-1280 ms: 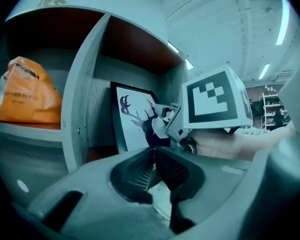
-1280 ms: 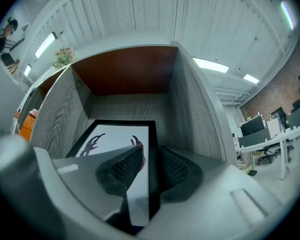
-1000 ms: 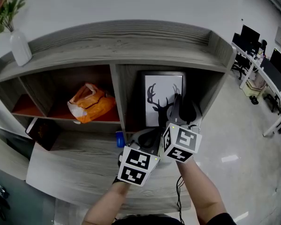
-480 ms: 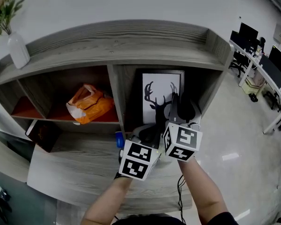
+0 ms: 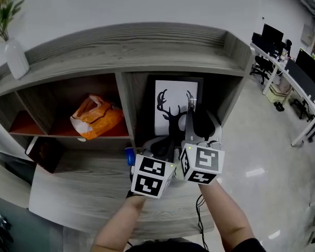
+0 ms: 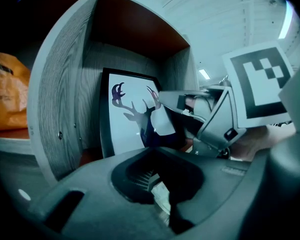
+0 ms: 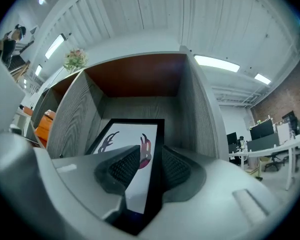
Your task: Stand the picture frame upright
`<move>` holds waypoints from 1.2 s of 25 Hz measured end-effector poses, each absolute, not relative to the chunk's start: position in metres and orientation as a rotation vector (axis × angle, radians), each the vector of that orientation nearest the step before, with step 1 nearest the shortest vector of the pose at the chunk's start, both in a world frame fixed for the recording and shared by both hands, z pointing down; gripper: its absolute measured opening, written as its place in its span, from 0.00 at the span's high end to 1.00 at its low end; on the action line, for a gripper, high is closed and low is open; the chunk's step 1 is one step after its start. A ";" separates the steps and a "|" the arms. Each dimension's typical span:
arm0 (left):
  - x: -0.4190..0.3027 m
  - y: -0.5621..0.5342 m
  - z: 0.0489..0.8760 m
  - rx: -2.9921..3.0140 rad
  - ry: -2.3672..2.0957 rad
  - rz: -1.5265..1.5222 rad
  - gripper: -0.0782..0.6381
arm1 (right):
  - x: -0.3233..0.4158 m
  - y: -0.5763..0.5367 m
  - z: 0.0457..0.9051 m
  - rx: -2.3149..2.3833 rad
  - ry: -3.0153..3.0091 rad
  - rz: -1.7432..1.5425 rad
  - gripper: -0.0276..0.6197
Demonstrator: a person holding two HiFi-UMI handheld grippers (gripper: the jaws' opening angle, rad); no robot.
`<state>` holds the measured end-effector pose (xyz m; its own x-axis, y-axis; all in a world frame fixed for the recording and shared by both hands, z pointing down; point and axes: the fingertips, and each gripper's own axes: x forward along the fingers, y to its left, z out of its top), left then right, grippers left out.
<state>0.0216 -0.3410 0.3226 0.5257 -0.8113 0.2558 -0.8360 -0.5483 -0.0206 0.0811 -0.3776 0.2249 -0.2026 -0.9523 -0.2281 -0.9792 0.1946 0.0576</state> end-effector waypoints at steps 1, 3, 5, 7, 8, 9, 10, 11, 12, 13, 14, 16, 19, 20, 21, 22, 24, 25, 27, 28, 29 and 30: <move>0.022 -0.341 0.323 2.652 -1.441 0.360 0.90 | 0.080 -0.375 0.224 -1.889 2.320 0.305 0.78; 0.022 -0.341 0.323 2.653 -1.442 0.360 0.90 | 0.081 -0.368 0.224 -1.888 2.324 0.326 0.78; 0.023 -0.340 0.323 2.657 -1.437 0.360 0.90 | 0.084 -0.360 0.226 -1.885 2.329 0.329 0.78; 0.023 -0.340 0.322 2.660 -1.431 0.357 0.89 | 0.086 -0.352 0.233 -1.889 2.343 0.317 0.78; 0.023 -0.340 0.322 2.661 -1.429 0.354 0.89 | 0.087 -0.349 0.237 -1.891 2.351 0.308 0.79; 0.022 -0.340 0.323 2.661 -1.428 0.352 0.89 | 0.088 -0.346 0.242 -1.892 2.358 0.298 0.79; 0.022 -0.340 0.323 2.662 -1.427 0.351 0.89 | 0.088 -0.343 0.246 -1.894 2.364 0.286 0.79; 0.022 -0.340 0.324 2.661 -1.427 0.354 0.89 | 0.089 -0.341 0.250 -1.897 2.369 0.275 0.80; 0.021 -0.340 0.325 2.659 -1.429 0.357 0.89 | 0.090 -0.338 0.253 -1.901 2.373 0.264 0.80; 0.021 -0.339 0.326 2.659 -1.430 0.361 0.89 | 0.090 -0.337 0.257 -1.907 2.378 0.253 0.81; 0.021 -0.339 0.326 2.659 -1.432 0.362 0.90 | 0.090 -0.335 0.261 -1.914 2.385 0.243 0.81; 0.021 -0.339 0.326 2.663 -1.430 0.362 0.90 | 0.090 -0.333 0.269 -1.926 2.408 0.219 0.83; 0.021 -0.339 0.324 2.663 -1.422 0.355 0.90 | 0.086 -0.329 0.280 -1.954 2.455 0.208 0.91; 0.021 -0.339 0.325 2.663 -1.419 0.352 0.90 | 0.085 -0.329 0.284 -1.963 2.469 0.208 0.94; 0.021 -0.339 0.325 2.661 -1.417 0.350 0.90 | 0.082 -0.328 0.287 -1.967 2.484 0.204 0.95; 0.021 -0.339 0.325 2.659 -1.415 0.348 0.90 | 0.079 -0.327 0.290 -1.963 2.501 0.197 0.95; 0.020 -0.339 0.326 2.658 -1.411 0.346 0.90 | 0.071 -0.327 0.297 -1.944 2.550 0.170 0.95; 0.020 -0.339 0.326 2.658 -1.409 0.347 0.90 | 0.066 -0.327 0.301 -1.935 2.584 0.153 0.95; 0.020 -0.338 0.326 2.660 -1.404 0.350 0.90 | 0.058 -0.329 0.310 -1.931 2.659 0.120 0.95; 0.020 -0.338 0.326 2.661 -1.402 0.352 0.90 | 0.056 -0.330 0.314 -1.933 2.693 0.106 0.95; 0.020 -0.338 0.326 2.661 -1.400 0.353 0.90 | 0.053 -0.332 0.317 -1.935 2.724 0.092 0.95; 0.020 -0.337 0.326 2.661 -1.397 0.354 0.90 | 0.051 -0.334 0.320 -1.935 2.751 0.078 0.95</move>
